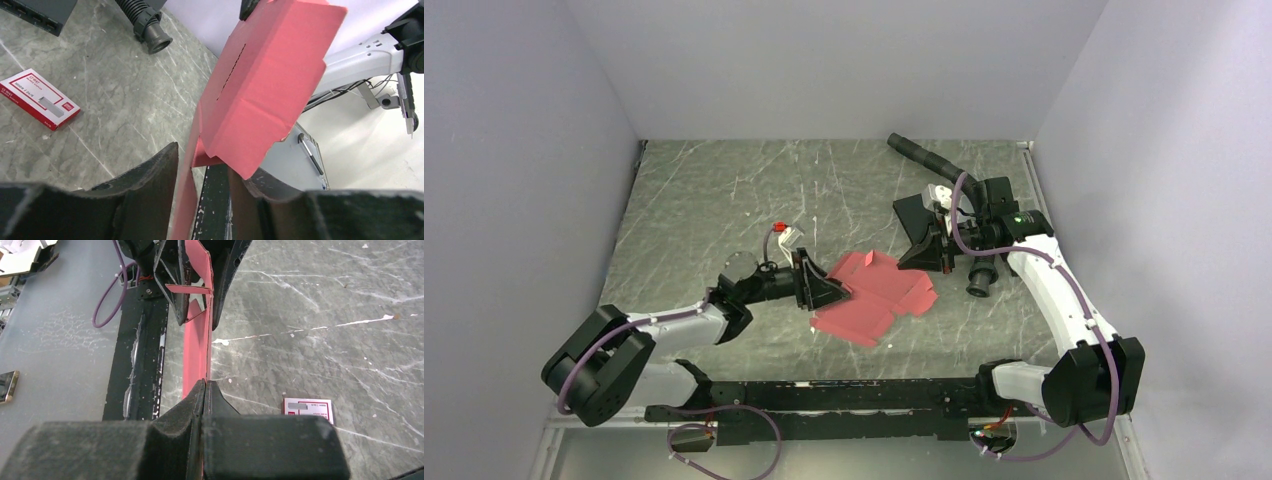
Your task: Fold the paper box
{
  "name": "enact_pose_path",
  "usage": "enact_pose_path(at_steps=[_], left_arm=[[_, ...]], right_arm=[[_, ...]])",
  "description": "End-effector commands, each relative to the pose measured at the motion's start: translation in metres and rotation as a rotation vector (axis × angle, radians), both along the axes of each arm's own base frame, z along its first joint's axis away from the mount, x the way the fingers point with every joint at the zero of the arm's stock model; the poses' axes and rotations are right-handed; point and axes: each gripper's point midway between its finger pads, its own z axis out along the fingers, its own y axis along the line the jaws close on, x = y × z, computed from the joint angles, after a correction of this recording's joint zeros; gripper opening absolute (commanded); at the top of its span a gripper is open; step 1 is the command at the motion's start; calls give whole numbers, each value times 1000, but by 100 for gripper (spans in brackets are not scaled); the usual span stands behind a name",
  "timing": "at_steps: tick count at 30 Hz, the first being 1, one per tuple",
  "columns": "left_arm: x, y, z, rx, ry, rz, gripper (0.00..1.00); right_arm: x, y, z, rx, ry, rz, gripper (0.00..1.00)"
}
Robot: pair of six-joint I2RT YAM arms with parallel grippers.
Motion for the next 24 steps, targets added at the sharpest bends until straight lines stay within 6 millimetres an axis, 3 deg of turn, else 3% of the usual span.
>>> enact_pose_path(at_steps=[1, 5, 8, 11, 14, 24], left_arm=[[10, -7, 8, -9, -22, 23, 44], [12, -10, 7, -6, -20, 25, 35], [13, -10, 6, 1, -13, 29, 19], [14, -11, 9, -4, -13, 31, 17], [15, -12, 11, -5, -8, 34, 0], [15, -9, 20, -16, -33, 64, 0]], right_arm=[[-3, 3, 12, 59, -29, 28, 0], [-3, 4, 11, 59, -28, 28, 0], [-3, 4, 10, 58, -25, 26, 0], [-3, 4, 10, 59, -23, 27, 0], [-2, 4, 9, 57, -23, 26, 0], [1, 4, 5, 41, -21, 15, 0]])
